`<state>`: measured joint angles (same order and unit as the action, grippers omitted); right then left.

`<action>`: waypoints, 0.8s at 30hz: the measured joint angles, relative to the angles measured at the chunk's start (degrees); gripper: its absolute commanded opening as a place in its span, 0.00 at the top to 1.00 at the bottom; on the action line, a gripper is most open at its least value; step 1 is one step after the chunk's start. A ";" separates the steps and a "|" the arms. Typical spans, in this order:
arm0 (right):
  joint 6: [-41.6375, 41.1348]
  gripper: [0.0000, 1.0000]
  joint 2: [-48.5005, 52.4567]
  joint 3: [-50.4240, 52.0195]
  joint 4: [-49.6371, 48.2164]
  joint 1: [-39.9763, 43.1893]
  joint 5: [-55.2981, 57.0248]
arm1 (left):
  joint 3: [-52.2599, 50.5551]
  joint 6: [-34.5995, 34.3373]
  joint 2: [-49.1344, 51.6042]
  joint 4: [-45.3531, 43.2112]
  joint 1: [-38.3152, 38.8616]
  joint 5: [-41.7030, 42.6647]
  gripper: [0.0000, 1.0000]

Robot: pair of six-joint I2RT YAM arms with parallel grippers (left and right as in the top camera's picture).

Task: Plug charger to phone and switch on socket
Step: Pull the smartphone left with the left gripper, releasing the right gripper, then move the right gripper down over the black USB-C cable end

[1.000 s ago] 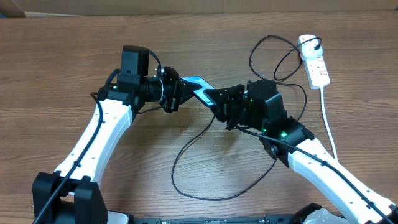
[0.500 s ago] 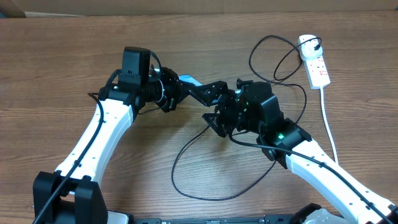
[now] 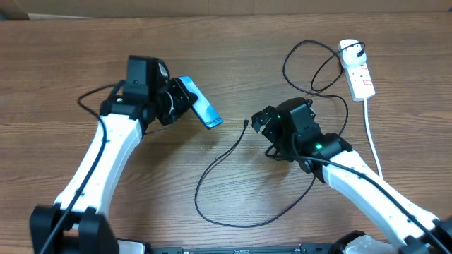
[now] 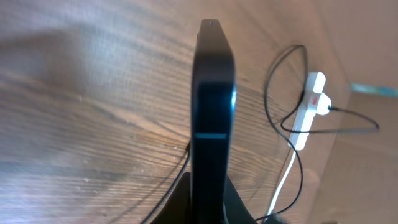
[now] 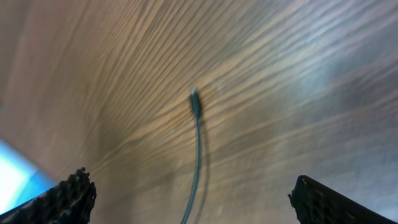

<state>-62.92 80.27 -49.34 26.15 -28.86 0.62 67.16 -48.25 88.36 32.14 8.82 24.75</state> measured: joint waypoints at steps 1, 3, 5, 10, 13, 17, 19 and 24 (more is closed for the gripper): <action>0.46 0.00 1.25 -0.02 -0.81 0.00 0.70 | -0.02 1.97 -1.57 0.24 -0.22 -0.17 0.96; 1.16 0.11 3.50 0.00 -2.05 -0.07 1.42 | -0.02 5.29 -5.90 1.88 -0.24 -1.05 0.96; 3.15 0.21 6.80 0.00 -4.42 -0.20 1.73 | 0.07 8.00 -12.81 5.90 -0.22 -3.41 0.96; 10.45 0.34 12.26 -0.11 -8.02 -0.59 -2.19 | 0.13 11.69 -18.82 17.66 -0.24 -11.80 0.96; 12.90 0.39 13.03 -0.68 -6.62 -0.59 -3.85 | 0.04 13.00 -17.27 22.53 -0.24 -16.26 0.96; 16.65 0.39 15.91 -8.37 1.38 -0.59 -8.04 | 0.04 13.92 -15.89 22.03 -0.24 -18.23 0.96; 17.94 0.39 18.51 -13.53 6.27 -0.59 -8.68 | 0.04 13.97 -15.82 21.90 -0.24 -18.62 0.96; 19.82 0.40 26.16 -23.63 13.94 -0.15 -9.44 | 0.04 14.40 -15.80 21.94 -0.24 -19.08 0.96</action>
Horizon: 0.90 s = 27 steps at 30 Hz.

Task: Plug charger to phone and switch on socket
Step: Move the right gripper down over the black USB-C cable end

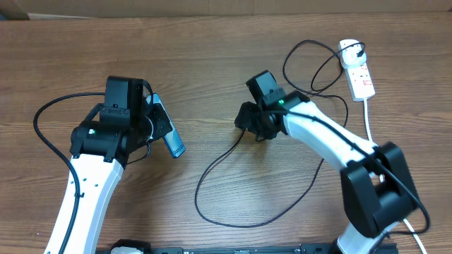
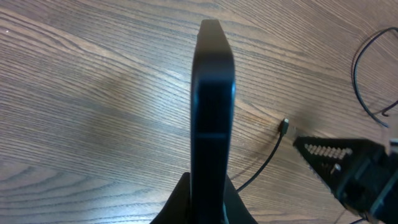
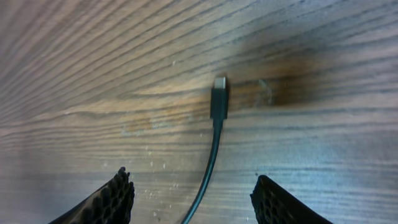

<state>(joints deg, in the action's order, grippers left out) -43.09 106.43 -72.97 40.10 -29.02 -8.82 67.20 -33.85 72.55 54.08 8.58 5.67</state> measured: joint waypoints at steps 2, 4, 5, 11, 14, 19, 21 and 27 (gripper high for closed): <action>0.31 0.44 1.68 -0.74 0.28 0.50 -0.22 | 0.00 0.09 0.00 0.17 0.00 -0.04 0.96; 0.48 0.50 2.80 -0.74 0.61 1.29 -0.44 | 0.00 0.24 0.00 0.33 0.00 -0.17 0.96; 0.72 0.52 3.39 -0.74 0.44 1.73 -0.94 | 0.00 0.42 0.00 0.35 0.00 -0.17 0.96; 0.94 0.58 5.75 -0.74 -0.72 2.40 -3.06 | 0.00 0.85 0.00 0.09 0.00 -0.15 0.96; 1.11 0.61 6.08 -0.74 -1.88 2.29 -3.78 | 0.00 0.87 0.00 0.09 0.00 -0.15 0.96; 1.09 0.68 7.28 -0.74 -2.14 2.25 -3.06 | 0.00 0.90 0.00 0.15 0.00 -0.15 0.96; 1.11 0.68 8.35 -0.81 -3.04 2.25 -3.06 | 0.00 1.01 0.00 0.20 0.00 -0.15 0.96; 1.05 0.75 9.03 -1.09 -5.33 2.27 -4.22 | 0.00 1.03 0.00 0.17 0.00 -0.15 0.96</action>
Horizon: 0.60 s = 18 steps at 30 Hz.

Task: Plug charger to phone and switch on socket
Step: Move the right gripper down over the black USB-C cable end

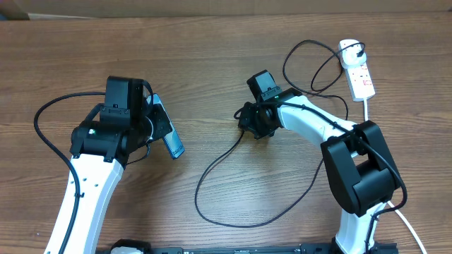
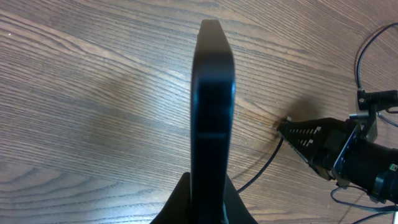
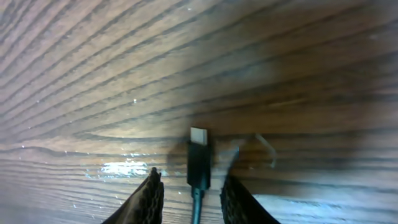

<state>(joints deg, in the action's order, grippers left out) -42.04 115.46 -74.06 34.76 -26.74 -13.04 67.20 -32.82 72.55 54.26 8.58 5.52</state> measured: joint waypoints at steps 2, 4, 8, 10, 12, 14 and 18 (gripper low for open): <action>0.07 0.79 0.22 -0.09 -0.22 -0.02 -0.24 | 0.00 0.00 0.00 0.00 0.00 0.00 0.96; 0.13 0.82 0.28 -0.09 -0.24 -0.02 -0.28 | 0.00 0.00 0.00 0.00 0.00 0.00 0.96; 0.07 0.84 0.37 -0.09 -0.22 0.02 -0.26 | 0.00 0.00 0.00 0.00 0.00 0.00 0.96; 0.09 0.87 0.39 -0.09 -0.24 0.02 -0.28 | 0.00 0.00 0.00 0.00 0.00 0.00 0.96; 0.07 0.91 0.44 -0.09 -0.24 0.02 -0.20 | 0.00 0.00 0.00 0.00 0.00 0.00 0.96; 0.09 0.95 0.50 -0.09 -0.22 0.02 -0.22 | 0.00 0.00 0.00 0.00 0.00 0.00 0.96; 0.31 0.96 0.57 -0.09 -0.07 0.02 -0.35 | 0.00 0.00 0.00 0.00 0.00 0.00 0.96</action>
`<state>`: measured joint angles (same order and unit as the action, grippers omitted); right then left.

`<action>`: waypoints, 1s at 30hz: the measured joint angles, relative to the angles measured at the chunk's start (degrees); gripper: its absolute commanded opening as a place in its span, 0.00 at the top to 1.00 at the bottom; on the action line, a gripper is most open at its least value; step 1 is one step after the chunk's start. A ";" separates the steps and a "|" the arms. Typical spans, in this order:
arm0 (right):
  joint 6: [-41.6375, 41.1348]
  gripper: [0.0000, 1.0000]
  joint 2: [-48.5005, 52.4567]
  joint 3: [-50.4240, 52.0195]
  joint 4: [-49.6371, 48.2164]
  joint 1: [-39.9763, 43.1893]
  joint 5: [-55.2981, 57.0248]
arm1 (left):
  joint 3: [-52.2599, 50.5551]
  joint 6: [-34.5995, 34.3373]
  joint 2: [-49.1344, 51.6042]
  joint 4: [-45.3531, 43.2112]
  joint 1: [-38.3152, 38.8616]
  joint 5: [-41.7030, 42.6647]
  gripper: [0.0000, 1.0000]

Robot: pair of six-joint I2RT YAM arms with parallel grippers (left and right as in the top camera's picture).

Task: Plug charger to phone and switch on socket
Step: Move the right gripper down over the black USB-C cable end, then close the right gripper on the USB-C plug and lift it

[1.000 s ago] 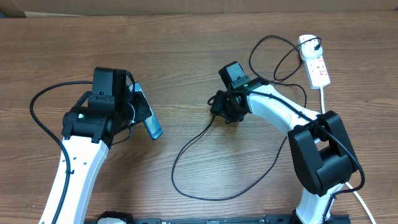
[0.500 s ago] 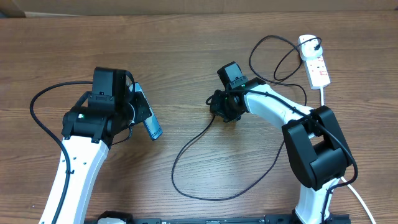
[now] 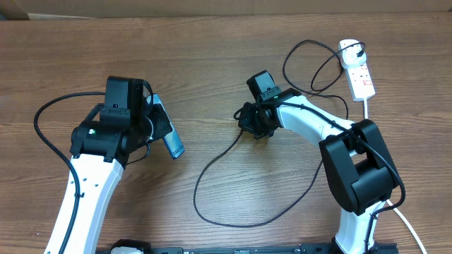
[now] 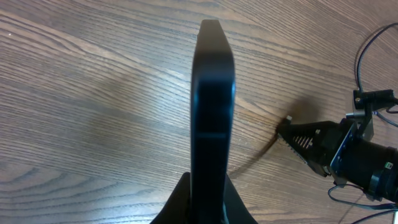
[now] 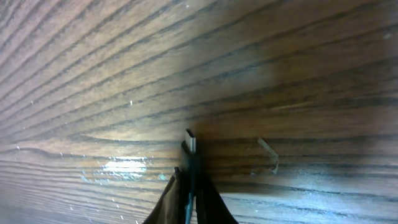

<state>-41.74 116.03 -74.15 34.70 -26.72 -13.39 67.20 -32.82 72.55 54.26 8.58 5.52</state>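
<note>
The dark phone with a blue face is held on edge above the table by my left gripper, which is shut on it; in the left wrist view the phone stands between the jaws. The black charger cable loops over the table. Its plug end sits pinched in my right gripper, which is shut on it low at the table. The white socket strip lies at the far right with the charger plugged in at its top.
The socket's white lead runs down the right side. Loops of black cable lie between my right arm and the strip. A cardboard edge runs along the back of the wooden table.
My right gripper's fingers were apart on either side of the cable plug and are now shut on it. The left gripper with the phone has not moved.
First the left gripper held the phone nearer the middle while the right gripper hung open near the cable end. Then the phone was further left and the right gripper open over the plug. It came lower around the plug and now grips it.
</note>
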 measured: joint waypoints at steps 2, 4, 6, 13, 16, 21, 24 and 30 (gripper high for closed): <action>0.26 0.96 0.00 0.00 0.04 0.00 -0.55 | 0.00 0.00 0.00 0.00 0.00 0.00 0.96; 0.52 0.96 0.09 0.00 0.04 0.00 -1.68 | 0.00 0.00 0.00 -0.04 0.00 0.00 0.96; 1.33 0.96 0.13 0.00 0.07 0.09 -3.98 | 0.00 0.00 0.00 -0.28 0.00 0.04 0.96; 5.29 0.96 -0.20 0.00 2.03 2.12 -14.49 | 0.00 0.02 0.00 -5.55 0.00 5.53 0.96; 7.72 0.96 -1.92 0.00 4.24 3.69 -19.17 | -0.07 -0.11 0.09 -9.73 0.00 10.43 0.96; 15.43 0.96 -7.74 -0.02 9.14 5.99 -30.82 | -0.07 -1.97 0.13 -16.81 -1.07 20.96 0.96; 23.32 0.96 -9.88 -0.22 16.11 6.34 -37.59 | -0.07 -2.54 0.17 -20.50 -4.44 28.68 0.96; 44.81 0.96 -10.23 -0.24 33.77 6.32 -50.18 | -0.07 -3.19 0.28 -21.22 -15.56 39.87 0.96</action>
<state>3.07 105.80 -74.39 68.47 -20.40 -63.57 67.13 -36.01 72.84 33.04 -6.98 45.39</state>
